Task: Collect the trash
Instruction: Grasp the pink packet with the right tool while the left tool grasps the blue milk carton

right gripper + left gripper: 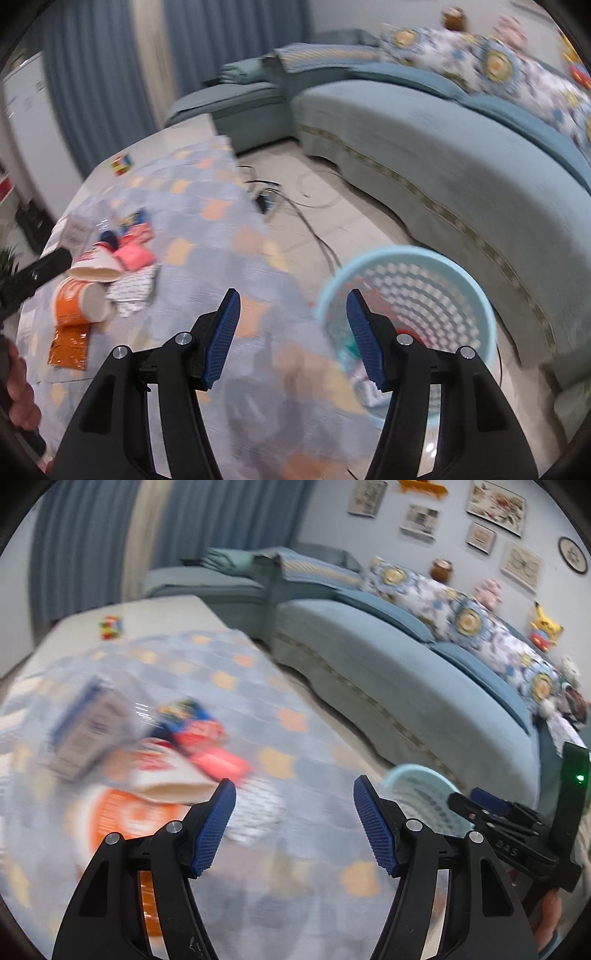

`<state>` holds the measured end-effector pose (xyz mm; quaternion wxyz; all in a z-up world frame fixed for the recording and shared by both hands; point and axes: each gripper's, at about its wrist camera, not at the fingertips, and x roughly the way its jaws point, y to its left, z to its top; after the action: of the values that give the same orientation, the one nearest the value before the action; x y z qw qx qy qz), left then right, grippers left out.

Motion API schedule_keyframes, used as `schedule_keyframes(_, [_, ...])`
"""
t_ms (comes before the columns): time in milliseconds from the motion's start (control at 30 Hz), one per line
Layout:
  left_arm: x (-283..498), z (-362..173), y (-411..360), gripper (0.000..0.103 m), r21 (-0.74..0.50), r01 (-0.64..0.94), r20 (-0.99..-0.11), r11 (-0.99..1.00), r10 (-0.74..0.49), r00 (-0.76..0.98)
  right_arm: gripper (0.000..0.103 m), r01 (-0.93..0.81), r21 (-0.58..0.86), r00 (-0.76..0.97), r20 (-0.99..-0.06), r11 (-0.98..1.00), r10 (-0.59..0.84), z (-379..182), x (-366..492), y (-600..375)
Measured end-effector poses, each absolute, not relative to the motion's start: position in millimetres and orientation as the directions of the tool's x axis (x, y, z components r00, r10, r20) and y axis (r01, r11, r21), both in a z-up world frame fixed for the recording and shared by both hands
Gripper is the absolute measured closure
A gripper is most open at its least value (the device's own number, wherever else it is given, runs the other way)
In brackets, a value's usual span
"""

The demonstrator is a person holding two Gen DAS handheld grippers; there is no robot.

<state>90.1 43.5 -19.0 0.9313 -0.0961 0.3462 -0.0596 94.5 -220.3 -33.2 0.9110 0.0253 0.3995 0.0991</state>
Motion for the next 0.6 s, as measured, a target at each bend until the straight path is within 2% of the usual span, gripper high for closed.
schedule_keyframes(300, [91,-7,159,0.028,-0.129,-0.176,-0.611,0.976,0.062,0.789,0.047,-0.331,0.13,0.65,-0.686,0.934,0.326,-31,111,-126])
schedule_keyframes(367, [95,-14,189,0.021,-0.125,-0.205,-0.62,0.971,0.085,0.78,0.047,-0.354,0.145,0.641,-0.682,0.924,0.353,-34,118,-109])
schedule_keyframes(500, [108,-33,228,0.019,-0.098,-0.236,-0.636,0.967,0.122,0.762,0.047,-0.396,0.158,0.616,-0.685,0.905,0.389,-45,136,-77])
schedule_keyframes(600, [116,-51,251,0.019,-0.142,-0.244,-0.651,0.959,0.095,0.753,0.047,-0.423,0.168,0.582,-0.703,0.891,0.408,-55,155,-56])
